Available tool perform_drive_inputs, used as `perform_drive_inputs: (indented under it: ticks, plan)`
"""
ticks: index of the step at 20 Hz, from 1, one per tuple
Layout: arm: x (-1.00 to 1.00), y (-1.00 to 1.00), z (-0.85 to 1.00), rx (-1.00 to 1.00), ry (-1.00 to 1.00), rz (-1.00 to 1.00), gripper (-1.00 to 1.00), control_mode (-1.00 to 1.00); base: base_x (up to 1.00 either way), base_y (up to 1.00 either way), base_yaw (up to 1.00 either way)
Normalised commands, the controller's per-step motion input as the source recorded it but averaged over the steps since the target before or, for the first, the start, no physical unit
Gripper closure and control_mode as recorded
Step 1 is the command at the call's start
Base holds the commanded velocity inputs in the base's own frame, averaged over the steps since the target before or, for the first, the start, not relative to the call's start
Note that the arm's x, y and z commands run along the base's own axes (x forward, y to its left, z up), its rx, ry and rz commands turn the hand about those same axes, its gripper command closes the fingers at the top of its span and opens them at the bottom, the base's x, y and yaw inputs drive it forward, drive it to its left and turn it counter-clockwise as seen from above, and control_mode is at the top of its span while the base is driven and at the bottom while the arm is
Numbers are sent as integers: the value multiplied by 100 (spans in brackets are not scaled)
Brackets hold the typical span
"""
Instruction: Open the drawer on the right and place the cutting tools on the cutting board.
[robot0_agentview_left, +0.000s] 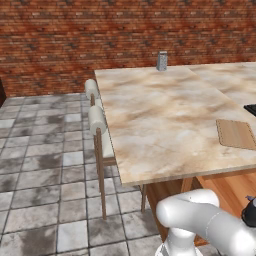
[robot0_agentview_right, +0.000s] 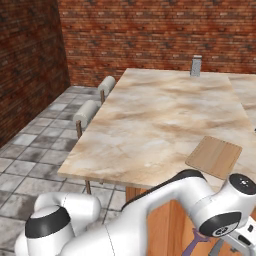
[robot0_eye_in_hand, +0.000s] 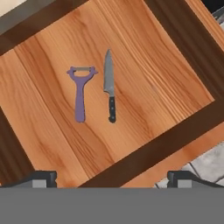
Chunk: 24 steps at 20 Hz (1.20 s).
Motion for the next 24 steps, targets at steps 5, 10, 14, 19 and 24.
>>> perform_drive_inputs:
  ticks: [5, 10, 14, 19, 24]
  plan:
    - [10, -19, -2, 0, 0, 4, -100, -100, 0, 0, 0]
    - [3, -2, -15, 1, -8, 9, -100, -100, 0, 0, 0]
    - [6, 9, -49, 1, -10, 12, -100, -100, 0, 0, 0]
    - [0, 7, -24, 0, -1, 6, -100, -100, 0, 0, 0]
    - [0, 2, -21, -10, 1, 0, -100, -100, 0, 0, 0]
